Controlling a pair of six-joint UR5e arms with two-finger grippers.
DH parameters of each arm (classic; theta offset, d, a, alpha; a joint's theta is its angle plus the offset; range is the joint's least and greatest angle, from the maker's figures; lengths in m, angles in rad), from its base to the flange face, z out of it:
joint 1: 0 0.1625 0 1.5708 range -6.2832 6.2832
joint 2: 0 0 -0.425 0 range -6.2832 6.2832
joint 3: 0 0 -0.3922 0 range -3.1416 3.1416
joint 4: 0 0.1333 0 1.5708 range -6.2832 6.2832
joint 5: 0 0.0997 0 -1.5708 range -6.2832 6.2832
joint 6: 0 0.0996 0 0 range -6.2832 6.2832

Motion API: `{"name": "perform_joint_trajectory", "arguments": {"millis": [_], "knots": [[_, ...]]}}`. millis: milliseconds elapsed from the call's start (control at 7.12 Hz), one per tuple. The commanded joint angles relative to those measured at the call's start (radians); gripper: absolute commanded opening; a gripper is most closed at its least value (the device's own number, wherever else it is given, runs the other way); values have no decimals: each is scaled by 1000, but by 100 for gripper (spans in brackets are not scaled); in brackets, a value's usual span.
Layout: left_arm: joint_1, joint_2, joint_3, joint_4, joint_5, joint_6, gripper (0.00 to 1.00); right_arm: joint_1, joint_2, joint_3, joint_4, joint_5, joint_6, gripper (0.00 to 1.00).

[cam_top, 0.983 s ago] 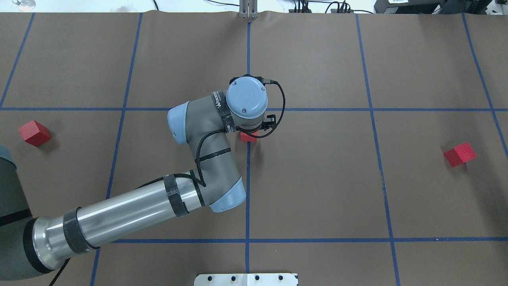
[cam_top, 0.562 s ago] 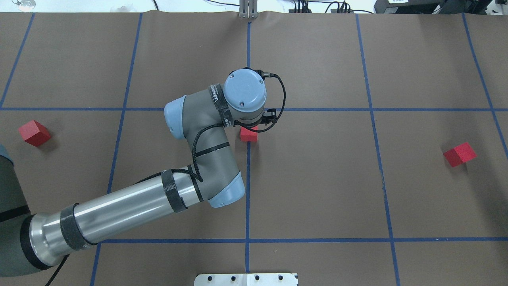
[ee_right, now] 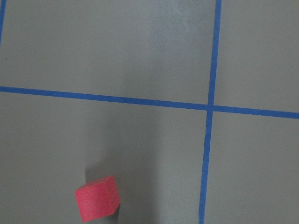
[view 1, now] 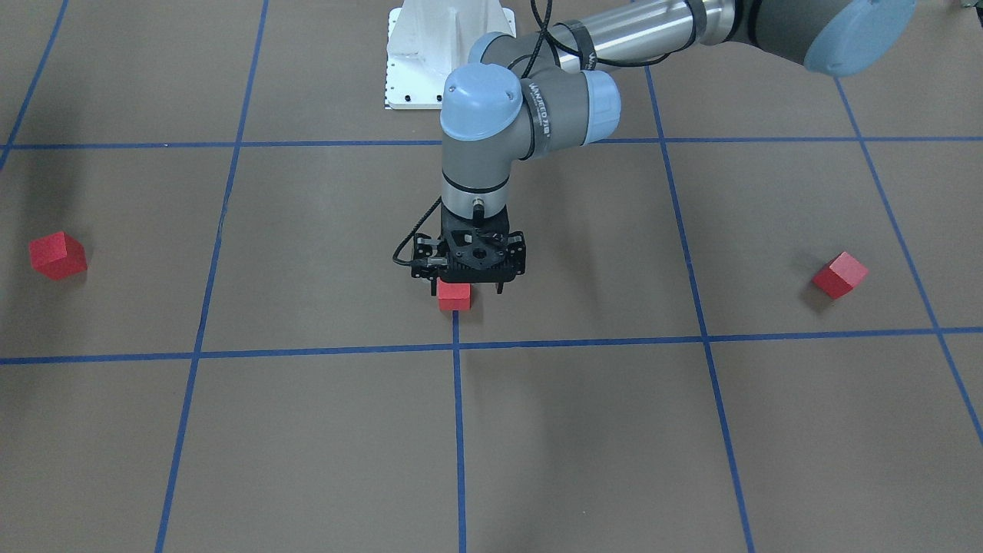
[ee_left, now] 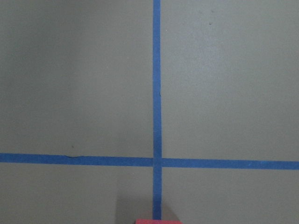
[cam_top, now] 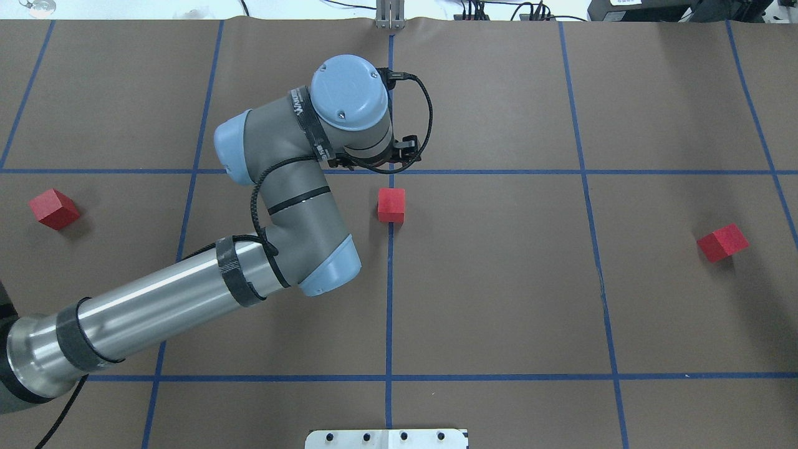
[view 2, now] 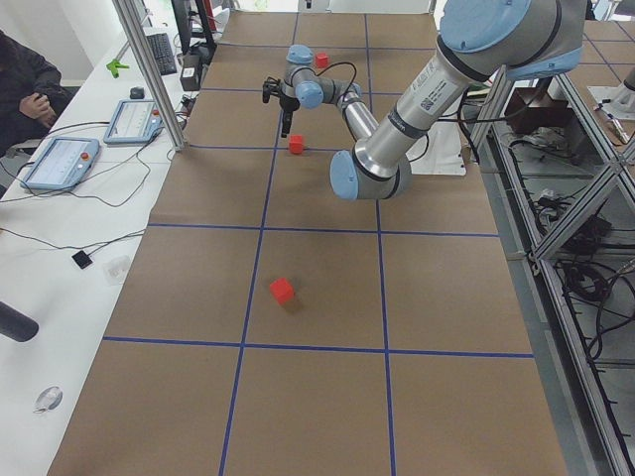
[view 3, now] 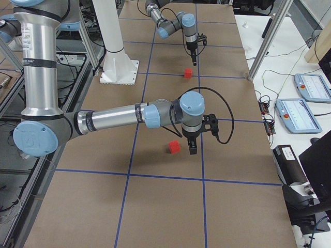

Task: Form red blocks into L shape at center
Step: 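Release the cube and raise the left gripper away while the right gripper approaches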

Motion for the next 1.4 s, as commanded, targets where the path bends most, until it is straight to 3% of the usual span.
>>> {"name": "perform_joint_trajectory", "arguments": {"millis": [0, 281, 562, 983, 1264], "knots": [[-59, 128, -144, 14, -49, 4, 99, -81, 18, 17, 68, -9, 6, 99], [-130, 295, -316, 42, -111, 127, 99, -176, 20, -5, 71, -41, 6, 99], [-175, 369, -413, 95, -112, 200, 99, -205, -12, -22, 144, -43, 6, 99], [-176, 380, -429, 96, -112, 202, 99, -288, -22, -98, 241, -63, 5, 100], [-176, 380, -427, 96, -112, 202, 99, -348, -20, -105, 241, -75, 7, 100]]}}
